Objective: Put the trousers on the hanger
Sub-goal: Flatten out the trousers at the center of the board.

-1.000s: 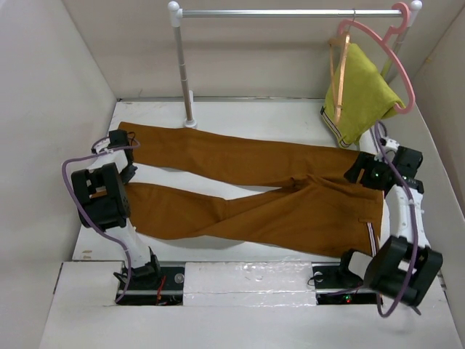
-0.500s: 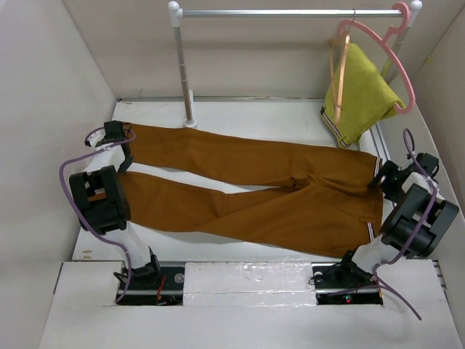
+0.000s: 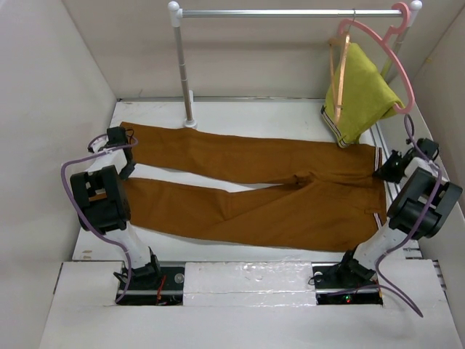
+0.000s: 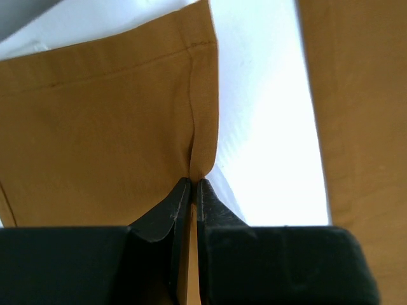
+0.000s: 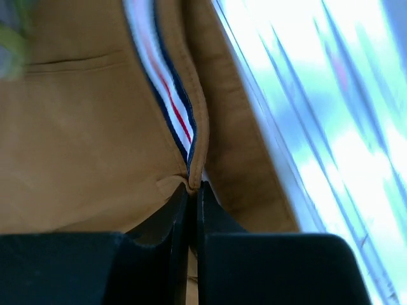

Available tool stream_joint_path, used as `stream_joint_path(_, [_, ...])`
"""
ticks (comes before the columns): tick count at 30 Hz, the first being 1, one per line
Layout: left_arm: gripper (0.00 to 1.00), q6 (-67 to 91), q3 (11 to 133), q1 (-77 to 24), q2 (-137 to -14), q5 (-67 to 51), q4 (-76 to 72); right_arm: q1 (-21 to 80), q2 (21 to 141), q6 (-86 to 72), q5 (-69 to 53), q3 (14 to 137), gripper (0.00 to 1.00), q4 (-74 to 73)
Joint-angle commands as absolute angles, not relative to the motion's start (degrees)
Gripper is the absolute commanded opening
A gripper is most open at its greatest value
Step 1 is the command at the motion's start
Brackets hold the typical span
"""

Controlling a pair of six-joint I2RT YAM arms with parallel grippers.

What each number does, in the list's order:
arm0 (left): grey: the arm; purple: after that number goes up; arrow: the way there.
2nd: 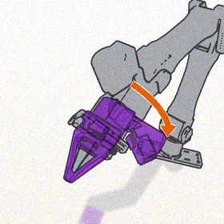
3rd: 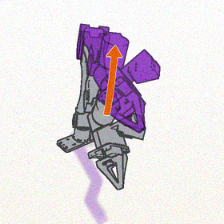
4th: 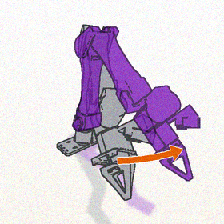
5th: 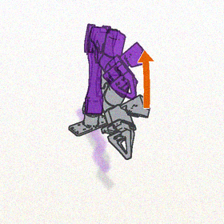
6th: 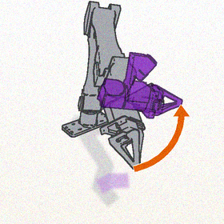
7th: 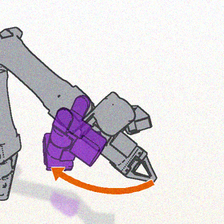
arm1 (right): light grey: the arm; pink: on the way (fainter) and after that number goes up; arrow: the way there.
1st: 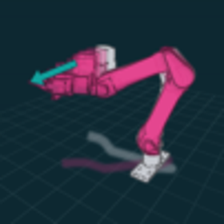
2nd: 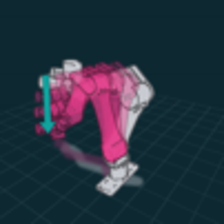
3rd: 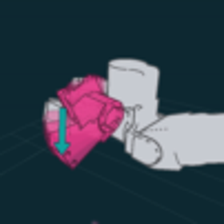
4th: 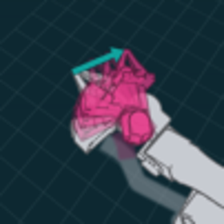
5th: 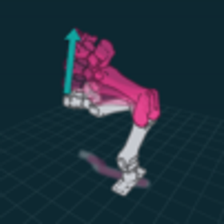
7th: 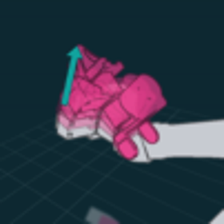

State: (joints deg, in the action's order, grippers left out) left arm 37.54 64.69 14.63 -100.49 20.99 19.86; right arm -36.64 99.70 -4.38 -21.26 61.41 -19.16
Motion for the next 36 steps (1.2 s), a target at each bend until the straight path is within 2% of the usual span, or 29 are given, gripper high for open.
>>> stream_joint_path(1, [0.0,37.4,63.0,14.7,-98.9,22.7,20.0,-33.9,101.1,-3.6,-18.0,72.0,0.0,-17.0])
stream_joint_path(2, [0.0,37.4,63.0,14.7,-98.8,22.7,20.3,-33.9,101.9,-3.6,-17.2,76.6,0.0,-19.3])
stream_joint_path(3, [0.0,37.4,63.1,14.7,-98.7,23.3,20.7,-33.9,102.5,-3.6,-15.3,78.1,0.07,-20.8])
stream_joint_path(4, [0.0,37.4,63.3,14.7,-98.5,23.3,21.0,-33.9,102.5,-3.6,-14.2,79.0,0.21,-23.1])
stream_joint_path(5, [0.0,36.5,63.3,14.7,-98.4,22.8,20.8,-33.9,101.9,-3.5,-13.5,79.5,0.47,-23.9])
stream_joint_path(6, [0.0,36.2,64.0,14.7,-98.8,22.5,21.4,-33.9,101.2,-3.5,-14.1,79.4,0.58,-25.2])
stream_joint_path(8, [0.04,36.7,64.8,14.7,-98.8,23.2,23.1,-33.9,96.3,-4.2,-16.0,77.4,0.67,-25.1])
stream_joint_path(10, [0.07,36.3,64.9,14.7,-97.0,22.4,22.9,-33.9,90.6,-6.8,-20.3,69.8,0.68,-20.8])
stream_joint_path(12, [0.0,35.2,64.6,14.2,-92.9,23.5,22.2,-33.1,81.2,-8.6,-23.7,64.0,0.65,-18.1])
stream_joint_path(15, [0.0,34.0,64.7,13.4,-88.7,25.4,21.9,-29.0,68.7,-13.1,-27.1,51.1,0.63,-15.0])
stream_joint_path(16, [0.05,33.8,64.8,13.4,-88.3,25.0,22.1,-27.4,65.9,-13.9,-28.2,45.5,0.63,-14.6])
stream_joint_path(17, [0.26,33.3,64.9,13.4,-88.3,23.9,22.4,-25.6,63.2,-14.7,-29.0,43.0,0.62,-14.4])
stream_joint_path(18, [0.36,33.7,65.6,14.0,-88.8,22.5,23.6,-21.4,58.2,-15.7,-30.8,40.6,0.61,-14.1])
stream_joint_path(20, [0.49,34.5,65.7,14.8,-88.8,22.0,27.1,-16.8,53.4,-15.4,-32.3,35.8,0.56,-16.1])
stream_joint_path(22, [0.53,34.7,62.7,14.8,-85.5,23.3,27.2,-10.9,47.3,-14.5,-34.4,33.1,0.52,-18.7])
stream_joint_path(24, [0.83,33.3,58.7,14.8,-80.3,21.1,24.4,-7.8,44.0,-12.7,-35.0,30.5,0.49,-22.2])
stream_joint_path(25, [0.92,32.4,58.2,14.8,-79.5,21.1,23.8,-4.8,42.6,-11.9,-35.2,30.1,0.49,-22.6])
stream_joint_path(26, [0.94,32.3,58.2,14.8,-79.0,21.8,25.4,-3.6,42.5,-10.8,-35.6,29.7,0.34,-23.1])
stream_joint_path(28, [0.8,33.3,59.1,14.8,-79.0,24.5,27.8,-1.9,41.9,-8.1,-38.5,29.9,0.13,-23.9])
stream_joint_path(29, [0.42,34.5,58.8,14.8,-78.7,25.0,29.9,0.5,41.7,-7.6,-39.2,30.1,0.0,-23.6])
stream_joint_path(30, [0.17,35.4,58.0,14.8,-78.3,25.3,30.8,1.7,41.9,-6.6,-39.3,31.5,0.0,-25.8])
stream_joint_path(31, [0.0,36.3,57.3,15.9,-78.0,25.0,31.7,3.1,42.4,-3.9,-39.2,32.5,0.0,-27.0])
stream_joint_path(33, [0.0,36.3,53.9,18.5,-76.3,20.5,31.8,8.6,43.6,-1.5,-38.4,33.7,0.0,-28.1])
stream_joint_path(36, [0.0,35.2,49.2,27.7,-74.0,14.6,30.0,14.9,44.0,-1.0,-34.4,35.9,0.0,-29.3])
